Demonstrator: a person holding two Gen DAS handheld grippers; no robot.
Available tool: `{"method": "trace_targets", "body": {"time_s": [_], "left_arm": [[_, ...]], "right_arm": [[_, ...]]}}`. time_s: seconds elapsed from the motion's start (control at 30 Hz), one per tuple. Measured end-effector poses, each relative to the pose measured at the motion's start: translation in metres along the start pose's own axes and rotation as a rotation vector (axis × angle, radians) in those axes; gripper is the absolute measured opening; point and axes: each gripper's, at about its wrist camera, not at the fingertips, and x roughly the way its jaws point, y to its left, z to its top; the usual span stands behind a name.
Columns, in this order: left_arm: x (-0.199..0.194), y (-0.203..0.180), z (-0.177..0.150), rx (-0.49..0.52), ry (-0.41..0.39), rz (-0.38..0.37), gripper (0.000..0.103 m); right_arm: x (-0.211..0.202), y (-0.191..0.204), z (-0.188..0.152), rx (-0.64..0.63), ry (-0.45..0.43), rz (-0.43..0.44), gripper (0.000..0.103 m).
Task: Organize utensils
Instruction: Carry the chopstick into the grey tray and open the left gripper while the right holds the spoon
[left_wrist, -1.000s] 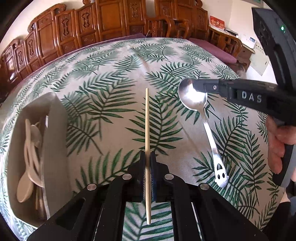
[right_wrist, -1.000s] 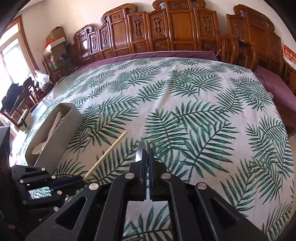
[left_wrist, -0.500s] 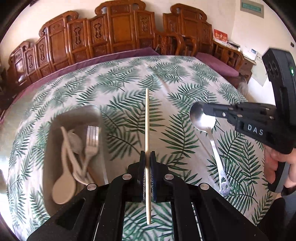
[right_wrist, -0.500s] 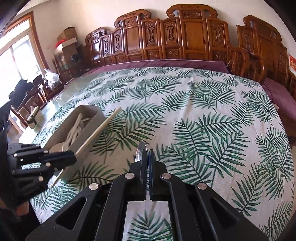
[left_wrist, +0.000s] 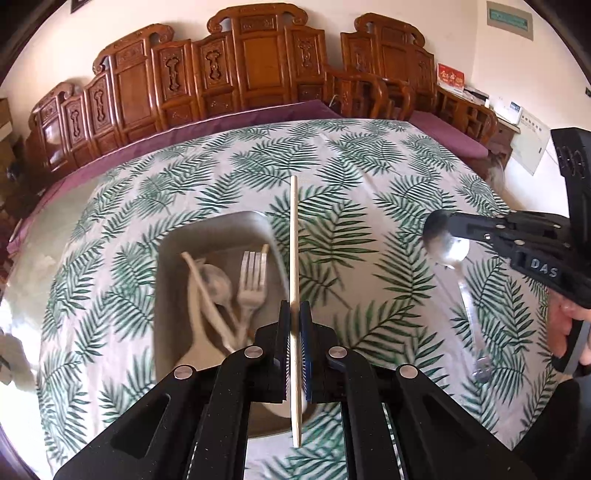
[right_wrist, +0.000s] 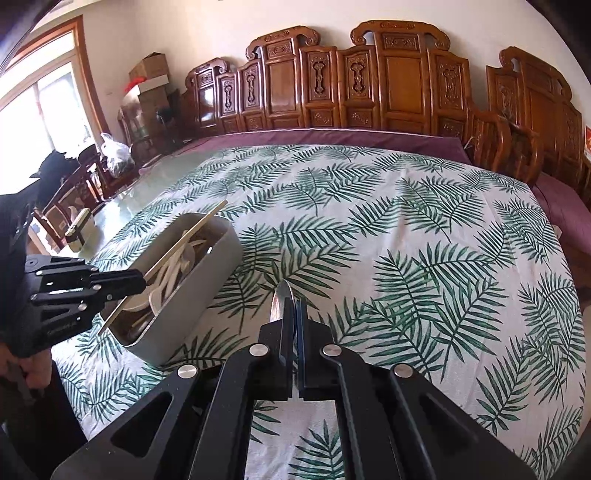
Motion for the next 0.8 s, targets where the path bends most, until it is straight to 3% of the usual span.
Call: {"method": "trace_targets", "body": {"time_s": [0.4,0.8], "left_arm": [[0.02,0.044,-0.004,-0.051,0.039,0.033,0.004],[0.038,0.053,-0.022,-0.075,0.093,0.026,0.005]], "right_arm": [[-0.003,0.016,0.002,-0.023,-0.011,0.016,0.002],[0.005,0.017,0.0,-0.031,0.008,0.006,0.002]]}}
